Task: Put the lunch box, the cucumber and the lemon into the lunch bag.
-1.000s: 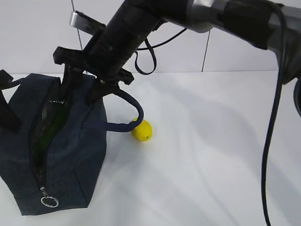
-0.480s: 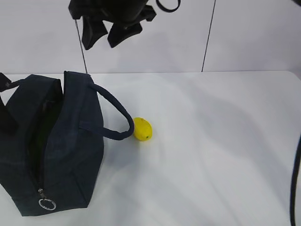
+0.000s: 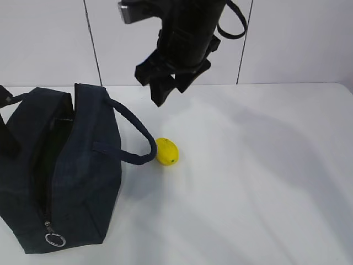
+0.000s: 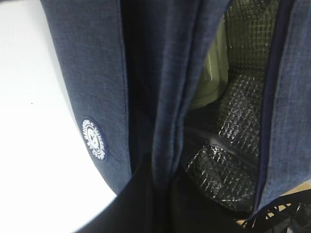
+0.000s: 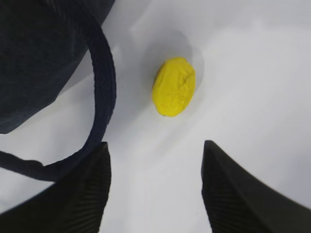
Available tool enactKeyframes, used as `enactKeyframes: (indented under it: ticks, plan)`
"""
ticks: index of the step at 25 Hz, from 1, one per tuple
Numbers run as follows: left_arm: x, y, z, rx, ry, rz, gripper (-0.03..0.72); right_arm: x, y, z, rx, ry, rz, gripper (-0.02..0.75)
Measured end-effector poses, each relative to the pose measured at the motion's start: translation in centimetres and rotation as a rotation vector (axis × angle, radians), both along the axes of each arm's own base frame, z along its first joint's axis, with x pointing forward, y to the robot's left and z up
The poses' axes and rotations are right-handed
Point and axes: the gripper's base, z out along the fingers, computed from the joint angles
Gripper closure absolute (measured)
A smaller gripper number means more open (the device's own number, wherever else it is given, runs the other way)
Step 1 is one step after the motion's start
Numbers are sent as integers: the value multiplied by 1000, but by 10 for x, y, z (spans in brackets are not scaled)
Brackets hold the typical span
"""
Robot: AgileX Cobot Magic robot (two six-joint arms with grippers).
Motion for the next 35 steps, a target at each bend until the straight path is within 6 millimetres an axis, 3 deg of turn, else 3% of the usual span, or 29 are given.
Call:
enactKeyframes:
  ticks: [6, 22, 28, 35]
  plan:
    - [0, 0, 0, 0, 1, -1, 687, 4, 1, -22, -53, 32, 34, 310]
    - [-1, 0, 0, -1, 10, -7, 687, 29, 11, -117, -184, 169, -65, 310]
    - [-1, 0, 0, 3, 10, -8, 687, 31, 16, -117, -150, 178, -71, 310]
    - [-1, 0, 0, 3, 11, -8, 687, 40, 25, -140, -124, 200, -69, 310]
